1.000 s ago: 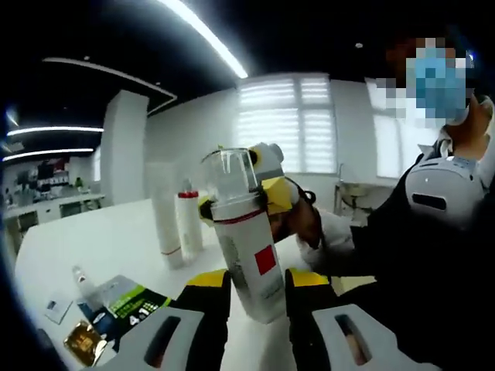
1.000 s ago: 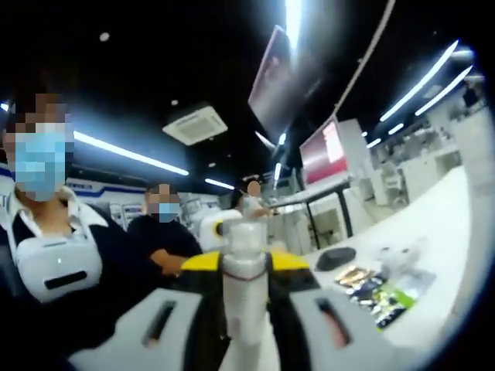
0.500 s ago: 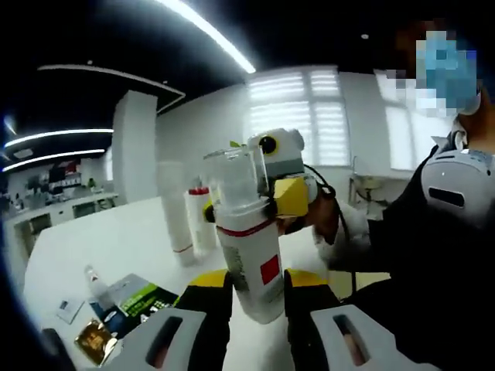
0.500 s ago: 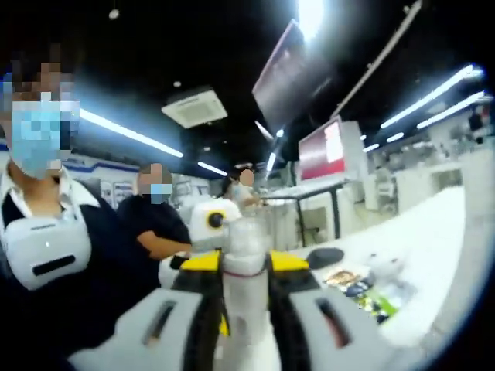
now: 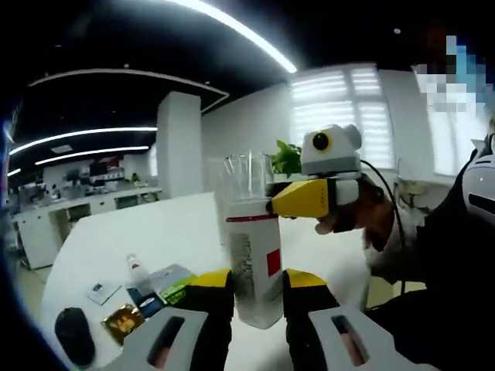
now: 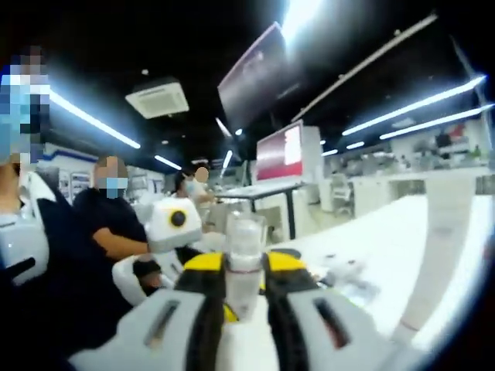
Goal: Arrange the skincare products in the storage area until every visible bottle or jar stands upright without overlapping.
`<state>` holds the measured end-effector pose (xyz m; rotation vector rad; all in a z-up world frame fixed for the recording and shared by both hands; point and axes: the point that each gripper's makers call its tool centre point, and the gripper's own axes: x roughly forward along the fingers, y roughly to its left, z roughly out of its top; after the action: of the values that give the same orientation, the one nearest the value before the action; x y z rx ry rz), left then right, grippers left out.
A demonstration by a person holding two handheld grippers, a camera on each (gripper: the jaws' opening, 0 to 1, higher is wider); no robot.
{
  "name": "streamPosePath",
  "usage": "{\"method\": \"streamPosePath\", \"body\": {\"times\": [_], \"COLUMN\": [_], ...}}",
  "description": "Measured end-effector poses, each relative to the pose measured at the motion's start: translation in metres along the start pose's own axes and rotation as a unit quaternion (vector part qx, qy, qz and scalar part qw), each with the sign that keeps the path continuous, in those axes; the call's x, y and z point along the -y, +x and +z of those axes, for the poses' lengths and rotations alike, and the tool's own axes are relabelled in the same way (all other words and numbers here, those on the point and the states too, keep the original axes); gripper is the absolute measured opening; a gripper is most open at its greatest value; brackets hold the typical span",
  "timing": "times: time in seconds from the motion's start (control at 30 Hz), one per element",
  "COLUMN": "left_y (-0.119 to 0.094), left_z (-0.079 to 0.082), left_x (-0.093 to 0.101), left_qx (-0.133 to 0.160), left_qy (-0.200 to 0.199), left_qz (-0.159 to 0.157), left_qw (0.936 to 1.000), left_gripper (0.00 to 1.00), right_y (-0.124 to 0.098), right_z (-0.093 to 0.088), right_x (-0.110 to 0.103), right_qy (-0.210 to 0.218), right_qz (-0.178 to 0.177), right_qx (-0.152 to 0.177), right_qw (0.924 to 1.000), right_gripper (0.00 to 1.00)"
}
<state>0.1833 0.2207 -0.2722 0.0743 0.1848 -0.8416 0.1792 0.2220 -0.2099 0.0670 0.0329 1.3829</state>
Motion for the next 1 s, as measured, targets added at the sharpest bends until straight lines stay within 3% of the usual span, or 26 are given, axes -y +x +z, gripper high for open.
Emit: {"method": "streamPosePath", "body": {"times": [0.13, 0.43, 0.67, 1.0], "left_y": [0.001, 0.002, 0.007, 0.011], "left_z": [0.000, 0.000, -0.004, -0.011], "left_x": [-0.008, -0.015, -0.017, -0.019], "left_qx": [-0.002, 0.007, 0.015, 0.009], "left_qy": [0.014, 0.016, 0.007, 0.016], "left_qz": [0.046, 0.100, 0.109, 0.123], "left_qw": [0.9989, 0.9948, 0.9939, 0.9922], "left_gripper": [0.24, 0.24, 0.24, 0.24], "right_y": [0.005, 0.016, 0.020, 0.020], "right_z": [-0.001, -0.006, -0.015, -0.023], "right_x": [0.002, 0.013, 0.019, 0.021], "right_qy": [-0.018, -0.020, -0.015, -0.023], "right_qz": [-0.031, -0.084, -0.124, -0.127], "right_qx": [-0.004, -0.007, -0.016, -0.031], "right_qw": [0.9993, 0.9963, 0.9920, 0.9912], "right_gripper": [0.19, 0.23, 0.23, 0.23]}}
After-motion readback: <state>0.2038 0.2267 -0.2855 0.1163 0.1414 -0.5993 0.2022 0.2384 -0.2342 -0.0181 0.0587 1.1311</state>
